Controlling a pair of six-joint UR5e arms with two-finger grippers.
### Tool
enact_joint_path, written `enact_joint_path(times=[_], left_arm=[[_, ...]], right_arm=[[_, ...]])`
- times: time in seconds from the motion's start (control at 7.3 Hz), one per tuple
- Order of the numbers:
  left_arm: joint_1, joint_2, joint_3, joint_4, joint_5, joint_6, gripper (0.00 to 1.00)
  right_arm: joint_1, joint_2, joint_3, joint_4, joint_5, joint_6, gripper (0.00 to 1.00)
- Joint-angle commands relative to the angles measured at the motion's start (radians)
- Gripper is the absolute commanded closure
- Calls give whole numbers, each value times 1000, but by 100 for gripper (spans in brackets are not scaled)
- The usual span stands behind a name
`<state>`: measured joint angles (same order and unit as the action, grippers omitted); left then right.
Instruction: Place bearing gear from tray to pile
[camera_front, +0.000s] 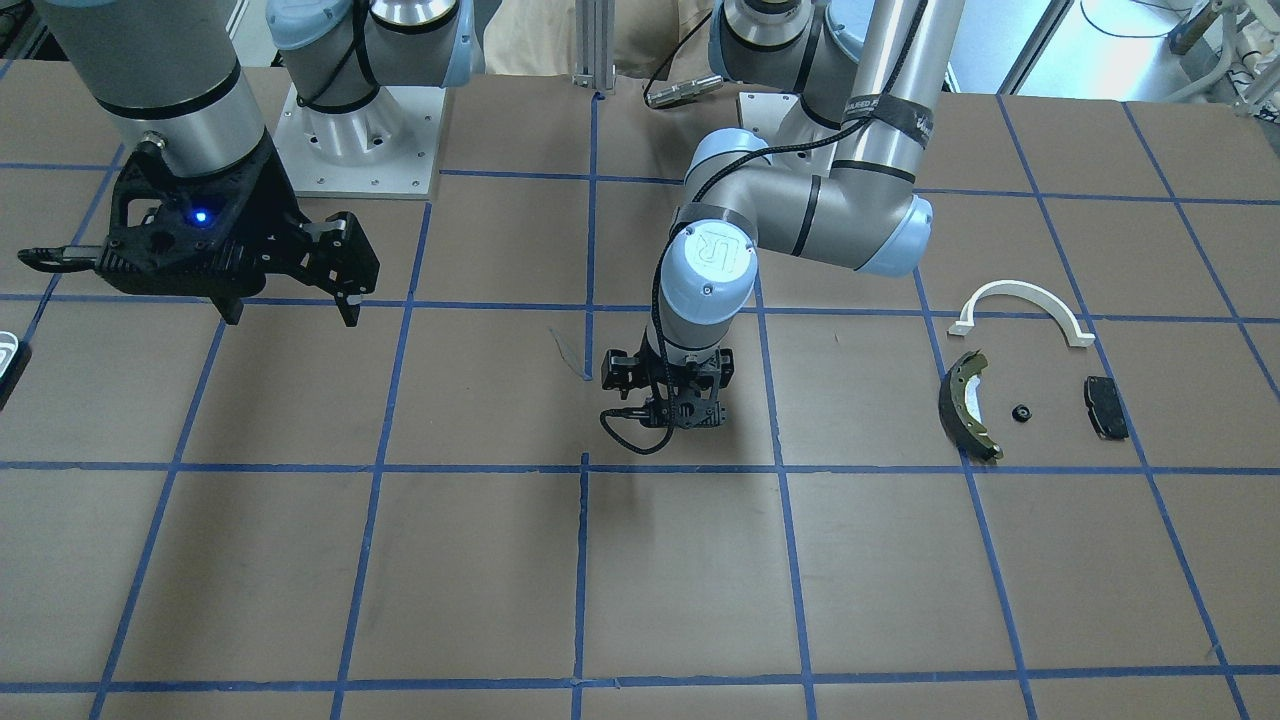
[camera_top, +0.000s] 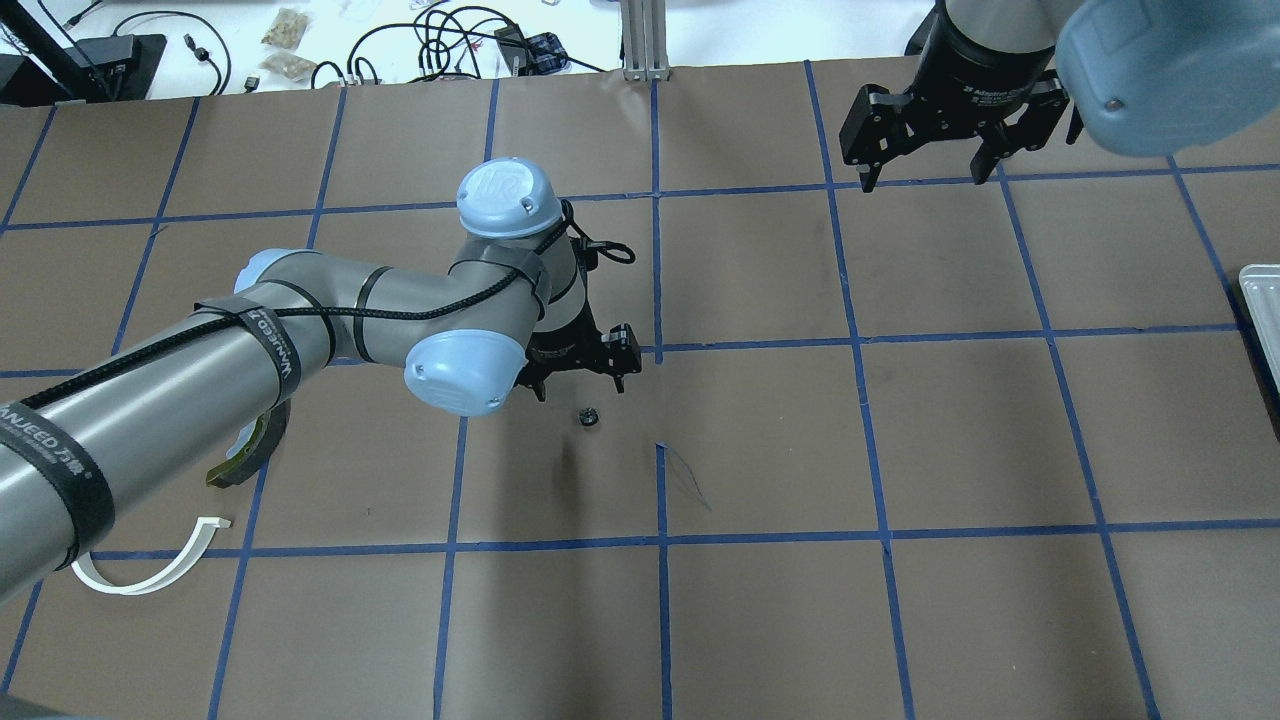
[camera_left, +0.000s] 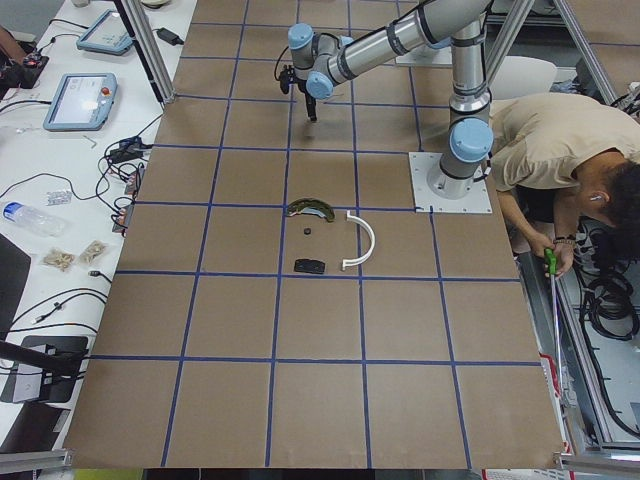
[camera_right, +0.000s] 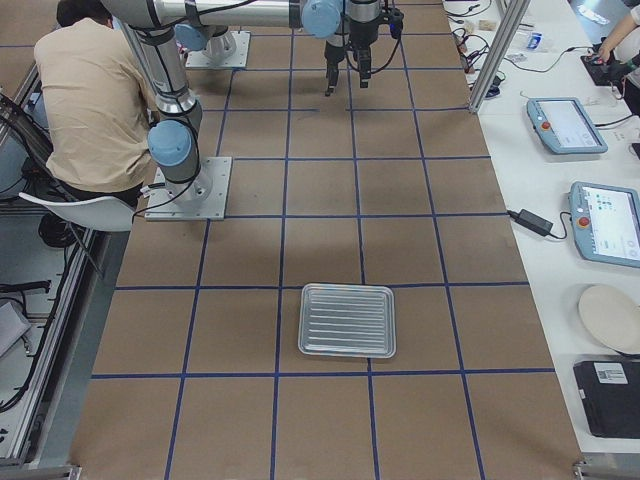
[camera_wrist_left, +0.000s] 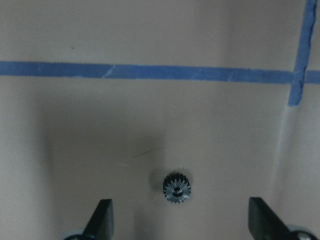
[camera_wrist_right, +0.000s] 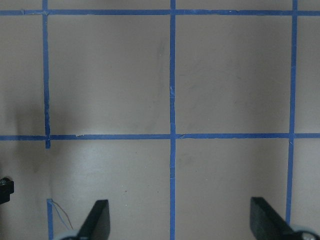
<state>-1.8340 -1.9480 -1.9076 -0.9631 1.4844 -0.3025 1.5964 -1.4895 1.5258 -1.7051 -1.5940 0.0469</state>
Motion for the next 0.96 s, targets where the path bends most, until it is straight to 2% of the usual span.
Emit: enact_joint_path(times=[0.0,0.14,0.27,0.41,0.69,0.82], left_arm=[[-1,-25,-7,20,-1,0,17],[-1,-29,-7,21,0,-1,17],[-2,-29,-7,20,0,5,21],[-4,-31,-8,20,-1,5,23],[-4,-35,-8,20,-1,0,26],[-4,-38,-7,21,-1,0,34]], right_arm=[[0,-1,-1,22,-12,16,0],[3,-9,2,45,-26,15,0],[7,-9,-9,44,29,15,0],[7,-12,-6,47,45,15,0],[7,-20,7,41,39,14,0],[7,-20,8,36,39,13,0]])
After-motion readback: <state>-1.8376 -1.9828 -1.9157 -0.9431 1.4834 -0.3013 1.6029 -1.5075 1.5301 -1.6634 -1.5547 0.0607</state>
